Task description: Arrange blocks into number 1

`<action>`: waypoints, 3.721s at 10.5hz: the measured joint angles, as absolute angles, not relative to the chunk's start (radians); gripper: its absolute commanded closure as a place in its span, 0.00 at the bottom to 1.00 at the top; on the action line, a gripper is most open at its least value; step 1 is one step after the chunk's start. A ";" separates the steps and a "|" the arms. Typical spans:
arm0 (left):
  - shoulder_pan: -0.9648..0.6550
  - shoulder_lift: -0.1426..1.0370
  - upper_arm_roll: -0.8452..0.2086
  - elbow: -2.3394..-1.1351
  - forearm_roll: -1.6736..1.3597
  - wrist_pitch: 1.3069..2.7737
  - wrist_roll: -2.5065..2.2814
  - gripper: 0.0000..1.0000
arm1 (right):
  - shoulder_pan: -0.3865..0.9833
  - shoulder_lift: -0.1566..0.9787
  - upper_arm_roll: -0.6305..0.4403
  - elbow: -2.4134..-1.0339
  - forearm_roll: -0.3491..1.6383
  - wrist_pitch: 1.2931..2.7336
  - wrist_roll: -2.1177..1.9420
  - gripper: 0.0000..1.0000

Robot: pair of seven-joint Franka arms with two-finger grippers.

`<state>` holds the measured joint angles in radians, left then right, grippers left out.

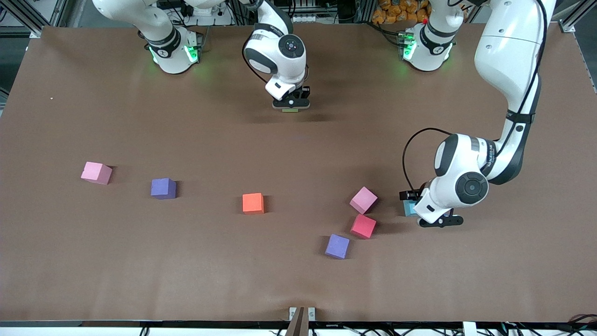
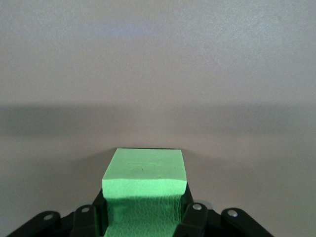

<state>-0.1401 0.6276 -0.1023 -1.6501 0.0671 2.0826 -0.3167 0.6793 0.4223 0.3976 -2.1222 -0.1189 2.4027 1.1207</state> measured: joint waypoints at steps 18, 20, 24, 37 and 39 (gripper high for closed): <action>-0.139 0.689 -0.100 -1.626 0.101 2.186 -0.316 1.00 | 0.662 0.454 0.362 -2.108 -0.144 2.500 1.083 0.96; -0.136 0.687 -0.100 -1.622 0.101 2.186 -0.316 1.00 | 0.662 0.455 0.361 -2.107 -0.144 2.501 1.083 0.00; -0.137 0.681 -0.102 -1.619 0.101 2.187 -0.316 1.00 | 0.660 0.450 0.350 -2.094 -0.145 2.484 1.083 0.00; -0.558 0.648 -0.314 -1.582 0.101 2.075 -1.027 1.00 | 0.444 0.416 0.124 -1.800 -0.103 2.328 0.639 0.00; -0.639 0.678 -0.312 -1.574 0.101 2.077 -1.078 1.00 | 0.441 0.460 0.054 -1.764 -0.076 2.340 0.574 0.00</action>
